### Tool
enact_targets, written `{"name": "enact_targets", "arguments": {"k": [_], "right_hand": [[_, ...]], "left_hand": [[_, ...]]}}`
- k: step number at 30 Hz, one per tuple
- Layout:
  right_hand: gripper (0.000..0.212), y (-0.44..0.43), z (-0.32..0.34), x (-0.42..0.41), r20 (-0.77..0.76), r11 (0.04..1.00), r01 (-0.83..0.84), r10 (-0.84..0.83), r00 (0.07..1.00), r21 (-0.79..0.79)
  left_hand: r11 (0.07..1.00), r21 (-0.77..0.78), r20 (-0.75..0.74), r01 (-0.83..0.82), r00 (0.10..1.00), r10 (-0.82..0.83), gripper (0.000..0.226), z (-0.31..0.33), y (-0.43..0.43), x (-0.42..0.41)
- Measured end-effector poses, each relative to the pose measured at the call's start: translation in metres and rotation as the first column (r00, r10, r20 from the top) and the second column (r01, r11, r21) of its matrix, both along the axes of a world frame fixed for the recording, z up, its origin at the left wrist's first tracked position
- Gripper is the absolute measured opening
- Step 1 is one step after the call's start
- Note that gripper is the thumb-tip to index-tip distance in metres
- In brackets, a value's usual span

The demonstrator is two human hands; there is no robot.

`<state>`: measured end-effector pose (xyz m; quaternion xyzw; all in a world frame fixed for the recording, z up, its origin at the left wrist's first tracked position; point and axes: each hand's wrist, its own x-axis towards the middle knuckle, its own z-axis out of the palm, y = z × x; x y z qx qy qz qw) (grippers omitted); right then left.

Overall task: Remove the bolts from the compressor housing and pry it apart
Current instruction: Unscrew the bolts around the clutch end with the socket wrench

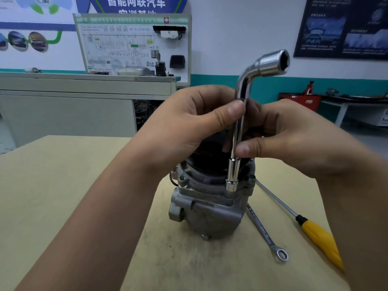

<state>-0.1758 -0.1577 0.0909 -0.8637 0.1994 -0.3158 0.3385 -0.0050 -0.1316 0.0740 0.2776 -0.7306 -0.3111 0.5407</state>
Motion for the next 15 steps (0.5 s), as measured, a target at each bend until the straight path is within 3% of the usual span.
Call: {"name": "enact_targets", "arguments": {"k": [7, 15], "right_hand": [[0.030, 0.0001, -0.0004, -0.0027, 0.039, 0.997, -0.051, 0.049, 0.998, 0.058], [0.027, 0.0002, -0.0014, -0.0008, 0.054, 0.998, -0.036, 0.033, 0.998, 0.059]], "left_hand": [[1.000, -0.001, -0.006, 0.002, 1.000, -0.002, 0.005, 0.0000, 0.0004, 0.0015], [1.000, -0.007, -0.022, -0.007, 1.000, 0.007, 0.034, -0.0008, 0.0002, 0.0005]]}}
